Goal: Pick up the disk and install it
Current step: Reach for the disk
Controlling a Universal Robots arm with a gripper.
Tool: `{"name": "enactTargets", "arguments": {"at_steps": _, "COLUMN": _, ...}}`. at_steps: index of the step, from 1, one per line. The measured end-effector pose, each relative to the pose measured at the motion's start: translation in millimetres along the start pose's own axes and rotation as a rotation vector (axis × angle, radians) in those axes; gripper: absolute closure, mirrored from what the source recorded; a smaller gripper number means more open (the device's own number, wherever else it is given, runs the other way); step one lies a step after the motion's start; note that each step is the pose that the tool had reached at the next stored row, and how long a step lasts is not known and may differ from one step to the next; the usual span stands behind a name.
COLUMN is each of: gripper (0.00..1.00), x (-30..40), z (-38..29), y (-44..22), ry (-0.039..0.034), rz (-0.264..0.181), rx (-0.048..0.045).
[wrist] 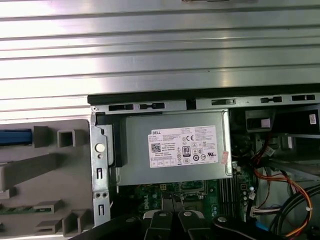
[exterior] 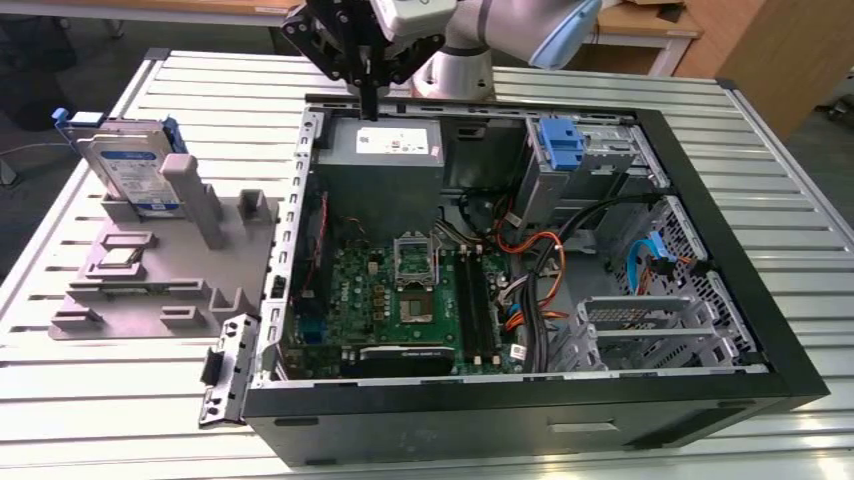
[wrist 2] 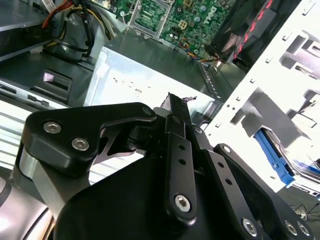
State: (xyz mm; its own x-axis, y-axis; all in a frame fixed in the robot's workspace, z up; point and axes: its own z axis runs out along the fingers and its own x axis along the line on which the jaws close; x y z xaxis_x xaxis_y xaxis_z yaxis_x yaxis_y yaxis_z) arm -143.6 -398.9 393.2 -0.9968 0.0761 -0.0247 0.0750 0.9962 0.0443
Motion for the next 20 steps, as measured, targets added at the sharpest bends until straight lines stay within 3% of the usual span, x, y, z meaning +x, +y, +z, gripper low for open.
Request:
{"name": "enactTargets", "arguments": {"at_steps": 7, "gripper": 0.9, "x": 7.6, "z": -0.2, "y": -0.6, "ry": -0.0003, "rz": 0.0, "rx": -0.0002}}
{"name": "enactTargets", "arguments": {"at_steps": 20, "gripper": 0.9, "x": 8.1, "z": 0.6, "y": -0.7, "ry": -0.0002, "rz": 0.0, "rx": 0.0}}
